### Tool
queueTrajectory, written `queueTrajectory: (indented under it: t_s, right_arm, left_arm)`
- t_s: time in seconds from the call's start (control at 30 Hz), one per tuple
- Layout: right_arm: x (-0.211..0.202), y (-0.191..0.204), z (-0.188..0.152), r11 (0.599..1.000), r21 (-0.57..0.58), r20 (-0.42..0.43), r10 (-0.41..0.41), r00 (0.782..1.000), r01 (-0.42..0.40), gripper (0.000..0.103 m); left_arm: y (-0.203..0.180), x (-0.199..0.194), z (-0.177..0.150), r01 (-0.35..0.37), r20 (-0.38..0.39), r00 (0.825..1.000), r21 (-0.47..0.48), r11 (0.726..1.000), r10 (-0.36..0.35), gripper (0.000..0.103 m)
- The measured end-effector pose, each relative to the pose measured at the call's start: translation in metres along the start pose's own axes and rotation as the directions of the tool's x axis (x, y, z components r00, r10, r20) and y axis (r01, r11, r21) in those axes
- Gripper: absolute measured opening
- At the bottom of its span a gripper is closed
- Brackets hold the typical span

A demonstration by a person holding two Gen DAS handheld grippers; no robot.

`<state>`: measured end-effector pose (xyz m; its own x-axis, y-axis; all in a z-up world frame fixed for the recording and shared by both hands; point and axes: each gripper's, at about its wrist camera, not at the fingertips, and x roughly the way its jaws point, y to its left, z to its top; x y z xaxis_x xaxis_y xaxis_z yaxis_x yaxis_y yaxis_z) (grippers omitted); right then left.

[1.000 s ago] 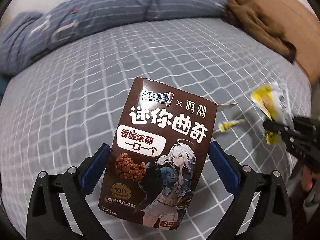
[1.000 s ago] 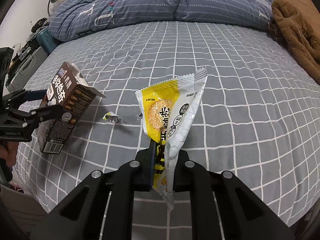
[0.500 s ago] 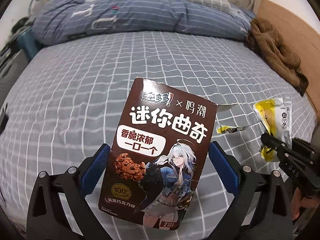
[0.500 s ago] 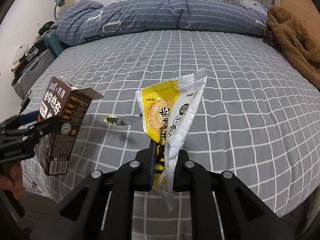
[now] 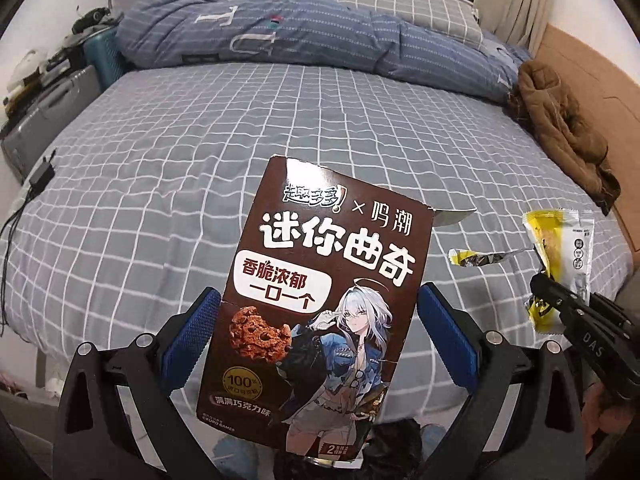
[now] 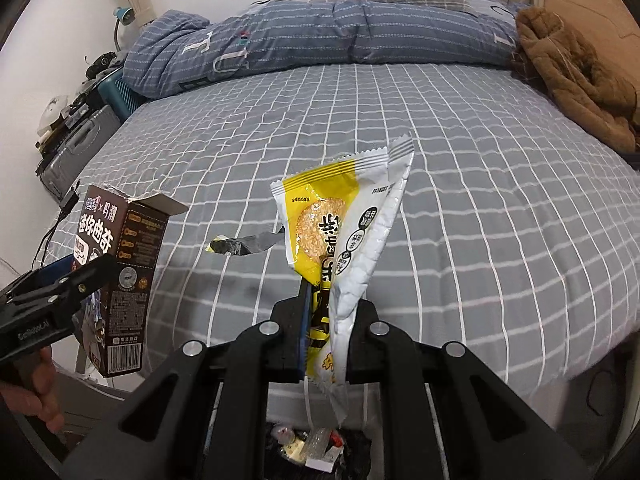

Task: Collect trash
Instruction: 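Carry the brown box and yellow wrapper over the black trash bin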

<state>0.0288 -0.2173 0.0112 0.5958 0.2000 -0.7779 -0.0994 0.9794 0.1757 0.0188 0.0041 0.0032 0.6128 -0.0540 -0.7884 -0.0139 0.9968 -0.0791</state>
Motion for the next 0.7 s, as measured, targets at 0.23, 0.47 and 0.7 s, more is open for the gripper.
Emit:
queueTrajectory:
  t_s: [0.23, 0.47, 0.7]
  right_arm:
    - [-0.025, 0.002, -0.023, 1.0, 0.01, 0.001, 0.0, 1.0, 0.0, 0.011]
    - [-0.05, 0.006, -0.042, 1.0, 0.001, 0.01, -0.018, 1.0, 0.018, 0.011]
    - [-0.067, 0.008, -0.061, 1.0, -0.004, 0.007, -0.027, 1.0, 0.027, 0.011]
  left_arm:
    - [0.001, -0.027, -0.025, -0.001, 0.02, 1.0, -0.022, 1.0, 0.002, 0.096]
    - [0.001, -0.047, -0.047, 0.005, 0.024, 1.0, -0.047, 0.999, -0.004, 0.096]
    - [0.0, -0.063, -0.069, 0.006, 0.019, 1.0, -0.062, 0.998, -0.004, 0.096]
